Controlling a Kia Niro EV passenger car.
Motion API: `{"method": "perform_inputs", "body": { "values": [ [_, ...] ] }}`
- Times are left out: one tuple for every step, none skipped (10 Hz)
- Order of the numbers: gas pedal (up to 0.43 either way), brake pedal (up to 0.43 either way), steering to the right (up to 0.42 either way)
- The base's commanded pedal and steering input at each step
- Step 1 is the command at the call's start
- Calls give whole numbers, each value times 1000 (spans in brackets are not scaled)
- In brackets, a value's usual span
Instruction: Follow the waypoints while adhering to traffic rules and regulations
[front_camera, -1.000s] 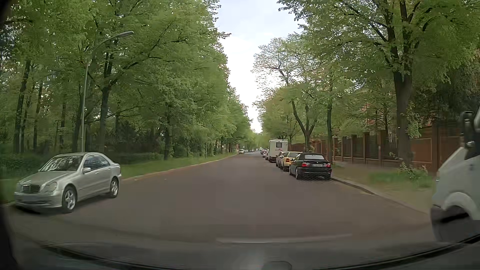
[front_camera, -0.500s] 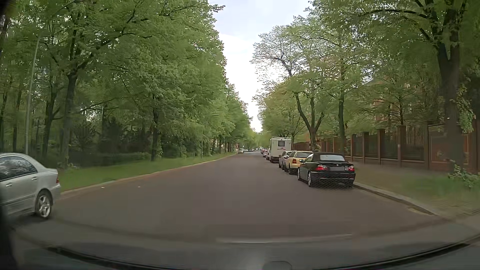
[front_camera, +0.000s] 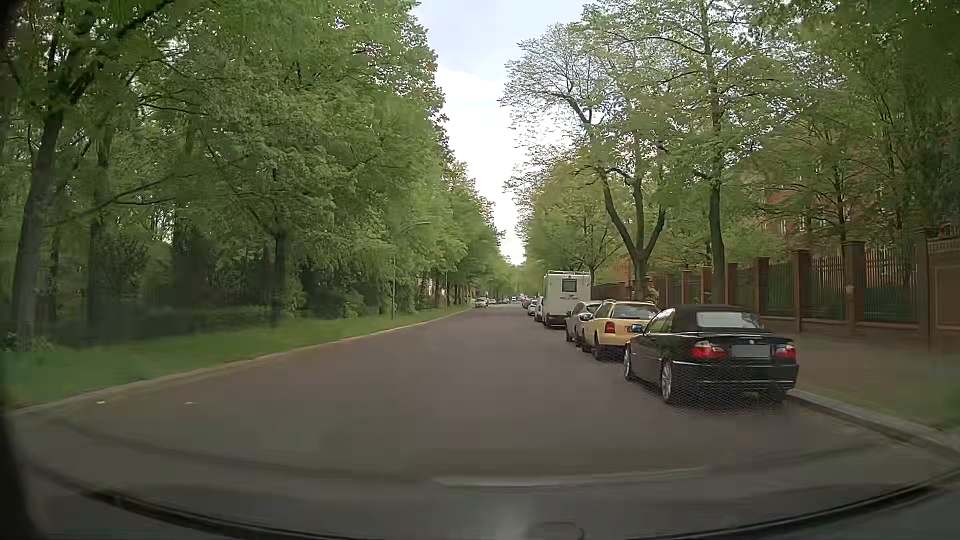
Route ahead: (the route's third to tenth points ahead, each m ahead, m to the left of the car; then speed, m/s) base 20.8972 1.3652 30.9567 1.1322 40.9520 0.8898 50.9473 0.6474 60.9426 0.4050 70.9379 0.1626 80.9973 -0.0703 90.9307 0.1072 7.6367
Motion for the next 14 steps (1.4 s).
{"method": "perform_inputs", "body": {
  "values": [
    [370, 18, 0],
    [370, 18, 0],
    [370, 18, 0],
    [370, 18, 0],
    [370, 18, 0],
    [370, 18, 0],
    [370, 18, -1],
    [370, 18, -1],
    [370, 18, -1],
    [370, 18, 0],
    [370, 18, 0],
    [370, 18, 0],
    [370, 18, 0],
    [370, 18, 0]
  ]
}}
